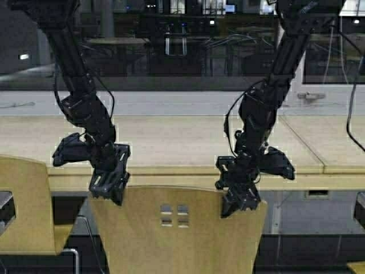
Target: Push the chairs under the table
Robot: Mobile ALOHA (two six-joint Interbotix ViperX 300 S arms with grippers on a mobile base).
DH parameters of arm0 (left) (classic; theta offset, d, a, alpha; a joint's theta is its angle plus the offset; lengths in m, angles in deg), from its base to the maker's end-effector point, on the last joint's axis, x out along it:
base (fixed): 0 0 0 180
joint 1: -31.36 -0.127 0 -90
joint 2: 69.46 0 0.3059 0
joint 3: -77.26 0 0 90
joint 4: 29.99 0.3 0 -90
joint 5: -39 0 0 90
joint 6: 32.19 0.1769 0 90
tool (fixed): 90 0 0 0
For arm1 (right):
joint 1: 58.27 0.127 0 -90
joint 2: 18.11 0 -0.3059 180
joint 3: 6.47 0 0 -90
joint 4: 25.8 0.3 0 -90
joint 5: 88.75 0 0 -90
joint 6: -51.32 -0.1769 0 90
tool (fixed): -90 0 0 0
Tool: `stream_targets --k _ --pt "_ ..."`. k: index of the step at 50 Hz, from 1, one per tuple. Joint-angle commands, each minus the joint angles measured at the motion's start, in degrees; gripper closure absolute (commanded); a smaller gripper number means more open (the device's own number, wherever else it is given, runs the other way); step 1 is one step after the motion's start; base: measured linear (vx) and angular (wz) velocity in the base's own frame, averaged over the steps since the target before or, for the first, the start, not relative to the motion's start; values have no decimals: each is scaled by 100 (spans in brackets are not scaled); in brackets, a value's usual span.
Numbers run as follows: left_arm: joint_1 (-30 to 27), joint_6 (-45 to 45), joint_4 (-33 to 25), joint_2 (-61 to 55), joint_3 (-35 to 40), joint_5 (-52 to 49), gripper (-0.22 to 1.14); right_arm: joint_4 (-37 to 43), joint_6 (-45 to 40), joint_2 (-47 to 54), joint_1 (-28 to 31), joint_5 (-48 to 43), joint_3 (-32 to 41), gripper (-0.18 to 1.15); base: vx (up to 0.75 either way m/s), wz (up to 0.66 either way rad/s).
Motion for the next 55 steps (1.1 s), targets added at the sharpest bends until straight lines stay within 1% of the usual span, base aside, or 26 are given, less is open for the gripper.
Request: stream_targets --k 1,15,29,38,55 --pt "-9 -9 26 -35 88 18 86 -70 299 -132 -9 -53 105 79 22 6" --pt "-9 0 26 -35 44 18 86 -79 510 -141 -18 53 105 79 21 6" --pt "-26 -18 18 -114 176 18 86 -79 545 -123 -18 62 246 79 15 -2" --pt "-35 -18 18 -62 79 9 86 -149 580 -158 -18 70 220 79 13 -5" --pt "-26 -18 18 18 -26 -62 85 -211 923 -158 -18 123 237 78 7 -1"
